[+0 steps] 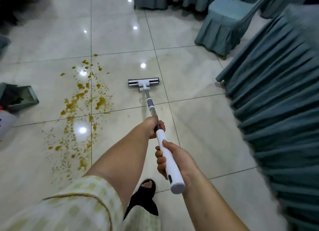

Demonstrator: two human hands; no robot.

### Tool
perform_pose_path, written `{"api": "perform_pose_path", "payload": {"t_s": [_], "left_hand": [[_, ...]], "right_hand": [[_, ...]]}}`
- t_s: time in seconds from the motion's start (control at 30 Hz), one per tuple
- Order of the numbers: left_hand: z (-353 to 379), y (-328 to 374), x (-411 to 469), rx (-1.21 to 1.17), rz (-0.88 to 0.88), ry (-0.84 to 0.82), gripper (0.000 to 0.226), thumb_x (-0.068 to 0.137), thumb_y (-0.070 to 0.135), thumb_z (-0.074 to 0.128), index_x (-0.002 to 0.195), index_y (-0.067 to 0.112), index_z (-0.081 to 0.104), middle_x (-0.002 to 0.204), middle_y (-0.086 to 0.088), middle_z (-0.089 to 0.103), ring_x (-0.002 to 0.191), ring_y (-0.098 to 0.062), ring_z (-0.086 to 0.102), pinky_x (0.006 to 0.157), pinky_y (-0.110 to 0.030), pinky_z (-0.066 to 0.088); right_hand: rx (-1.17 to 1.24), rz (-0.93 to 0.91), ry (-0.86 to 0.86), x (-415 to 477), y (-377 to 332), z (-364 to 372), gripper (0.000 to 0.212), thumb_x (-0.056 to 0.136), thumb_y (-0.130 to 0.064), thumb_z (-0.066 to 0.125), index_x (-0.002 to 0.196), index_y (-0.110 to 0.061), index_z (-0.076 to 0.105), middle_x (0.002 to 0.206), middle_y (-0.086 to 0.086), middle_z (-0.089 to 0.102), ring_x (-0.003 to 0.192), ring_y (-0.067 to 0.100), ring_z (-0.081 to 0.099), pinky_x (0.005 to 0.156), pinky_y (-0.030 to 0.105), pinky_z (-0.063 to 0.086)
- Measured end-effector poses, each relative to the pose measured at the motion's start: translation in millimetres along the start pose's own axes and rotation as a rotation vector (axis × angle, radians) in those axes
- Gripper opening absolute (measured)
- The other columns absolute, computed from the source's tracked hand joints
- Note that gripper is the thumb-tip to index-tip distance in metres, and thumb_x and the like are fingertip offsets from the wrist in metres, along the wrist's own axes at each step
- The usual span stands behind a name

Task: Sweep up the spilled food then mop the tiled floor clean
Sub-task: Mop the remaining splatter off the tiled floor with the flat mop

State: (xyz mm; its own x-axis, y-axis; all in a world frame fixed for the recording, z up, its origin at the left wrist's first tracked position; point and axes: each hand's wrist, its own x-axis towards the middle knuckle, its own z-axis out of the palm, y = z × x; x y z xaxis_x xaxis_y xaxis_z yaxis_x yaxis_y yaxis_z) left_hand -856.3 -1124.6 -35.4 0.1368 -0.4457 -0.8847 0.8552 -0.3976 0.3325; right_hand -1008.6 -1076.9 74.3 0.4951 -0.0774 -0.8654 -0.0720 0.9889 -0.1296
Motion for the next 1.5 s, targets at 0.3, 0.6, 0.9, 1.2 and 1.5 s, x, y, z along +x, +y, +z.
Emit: {"api": "perform_pose_path", "payload": {"t_s": [0.3,0.6,0.9,1.2,1.5], "left_hand": [[-53.2,-180.4,-112.5,0.102,-0.022,-0.041,0.017,0.099,0.025,0.045,0.094,0.01,0.039,0.068,-0.003,0.041,0.041,-0.011,0.039,0.039,-0.015,0.037],[-46.2,-217.2,-150.0,0.199,-0.002,0.049,0.029,0.097,0.04,0.044,0.089,0.012,0.039,0.061,-0.001,0.04,0.028,-0.01,0.038,0.035,-0.013,0.035],[-28.7,-161.8,-103.1,0.16,0.027,0.083,0.031,0.096,0.042,0.039,0.09,0.011,0.043,0.052,-0.001,0.038,0.029,-0.011,0.034,0.04,-0.011,0.029],[5.5,-3.8,3.2,0.117,0.072,0.059,0.027,0.1,0.036,0.036,0.089,0.011,0.04,0.058,-0.002,0.038,0.032,-0.01,0.033,0.037,-0.01,0.031],[12.3,135.1,130.4,0.041,0.074,0.033,0.035,0.101,0.036,0.042,0.078,0.009,0.041,0.063,-0.001,0.041,0.045,-0.012,0.037,0.037,-0.012,0.036]], "right_hand": [[0.072,0.001,0.025,-121.2,170.4,-69.1,0.022,0.096,-0.023,0.053,0.084,-0.005,0.049,0.063,0.004,0.045,0.033,0.012,0.04,0.033,0.016,0.036],[0.099,-0.09,0.048,-172.9,206.7,-74.1,0.011,0.097,-0.018,0.051,0.094,-0.008,0.055,0.066,0.004,0.043,0.046,0.011,0.038,0.036,0.013,0.036],[0.073,-0.034,0.037,-125.3,152.3,-53.7,0.019,0.095,-0.024,0.055,0.098,-0.008,0.046,0.065,0.002,0.042,0.036,0.011,0.04,0.033,0.015,0.035],[-0.211,-0.011,0.116,-10.2,2.8,18.7,0.023,0.093,-0.026,0.059,0.086,-0.008,0.047,0.058,0.003,0.048,0.038,0.011,0.043,0.036,0.017,0.039],[-0.444,-0.088,0.078,137.4,-115.6,70.5,0.005,0.086,-0.001,0.045,0.089,-0.006,0.047,0.06,0.005,0.046,0.041,0.013,0.041,0.038,0.021,0.039]]}}
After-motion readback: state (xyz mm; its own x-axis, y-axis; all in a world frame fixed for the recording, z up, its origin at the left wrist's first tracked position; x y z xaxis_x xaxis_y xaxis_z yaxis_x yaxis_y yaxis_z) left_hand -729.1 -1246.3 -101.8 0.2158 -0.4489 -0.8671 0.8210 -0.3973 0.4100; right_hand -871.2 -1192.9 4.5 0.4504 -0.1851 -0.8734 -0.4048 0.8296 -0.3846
